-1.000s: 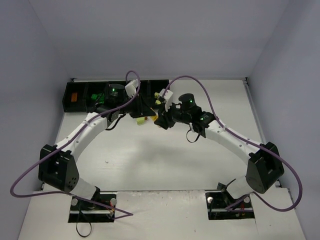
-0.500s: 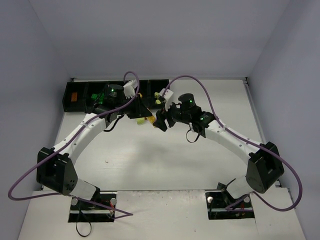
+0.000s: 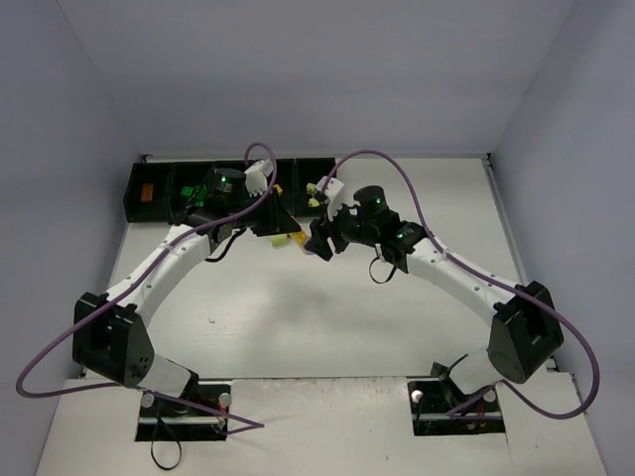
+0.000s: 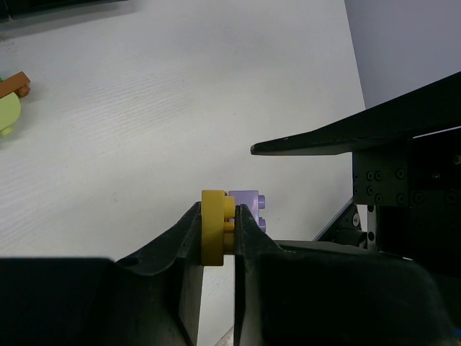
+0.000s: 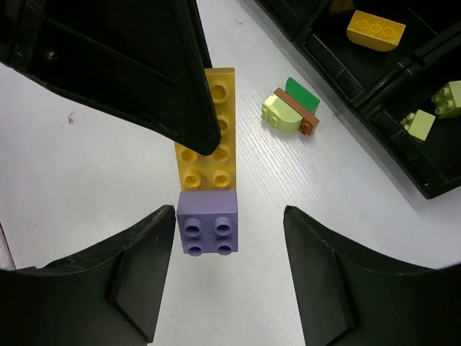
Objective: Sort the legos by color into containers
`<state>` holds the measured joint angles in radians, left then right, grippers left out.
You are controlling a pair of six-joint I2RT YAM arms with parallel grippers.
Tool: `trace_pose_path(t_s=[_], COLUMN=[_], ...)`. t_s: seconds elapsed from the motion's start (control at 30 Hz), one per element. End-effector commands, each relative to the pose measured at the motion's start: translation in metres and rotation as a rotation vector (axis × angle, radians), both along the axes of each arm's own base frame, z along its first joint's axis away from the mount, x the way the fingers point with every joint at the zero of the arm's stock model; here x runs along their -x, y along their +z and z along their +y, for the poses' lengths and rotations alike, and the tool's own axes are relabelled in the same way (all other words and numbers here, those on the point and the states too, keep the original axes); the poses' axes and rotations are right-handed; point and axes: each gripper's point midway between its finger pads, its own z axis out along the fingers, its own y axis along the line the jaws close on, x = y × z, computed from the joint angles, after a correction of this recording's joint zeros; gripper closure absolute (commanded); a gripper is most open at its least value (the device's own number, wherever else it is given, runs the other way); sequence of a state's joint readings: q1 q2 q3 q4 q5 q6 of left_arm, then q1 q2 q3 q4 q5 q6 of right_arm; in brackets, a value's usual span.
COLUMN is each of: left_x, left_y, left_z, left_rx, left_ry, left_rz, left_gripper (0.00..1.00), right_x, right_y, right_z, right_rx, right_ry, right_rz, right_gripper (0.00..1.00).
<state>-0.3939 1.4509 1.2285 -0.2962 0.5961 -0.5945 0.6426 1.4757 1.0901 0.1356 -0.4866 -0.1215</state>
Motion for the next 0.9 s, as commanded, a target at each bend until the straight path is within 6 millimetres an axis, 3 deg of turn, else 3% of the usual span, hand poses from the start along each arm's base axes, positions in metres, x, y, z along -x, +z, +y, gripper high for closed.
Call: trace_pose_path(t_s=[0.0, 0.37, 0.53, 0.63, 0.87], left_x=[-0.006, -0.011, -0.011, -0.01, -0.014], left_y=[0.045, 0.052, 0.052, 0.052, 0.036], left_z=[-0.004, -0.005, -0.006, -0.006, 0.0], left_rx=[0.044, 0.072, 0.08, 0.082, 0.019], left_ry=[-0.003, 0.025, 0.022, 0.02, 0.036], left_rz=[-0.134, -0.156, -0.149, -0.15, -0.151], left_gripper=[1.0, 1.0, 1.0, 1.0, 1.0], right_x=[-0.004, -0.005, -0.007, -0.01, -0.014], right_y=[0.018, 0.008, 0.005, 0.005, 0.012], right_z=[0.007, 0.011, 0.012, 0.011, 0.007], right_rx=[-0.039, -0.032, -0.028, -0.025, -0.024], right_ry=[0.012, 0.017, 0.01, -0.001, -0.028], right_rz=[-0.048, -0.017, -0.016, -0.017, -0.048], right_gripper=[0.42, 0.42, 0.46, 0.55, 0.93])
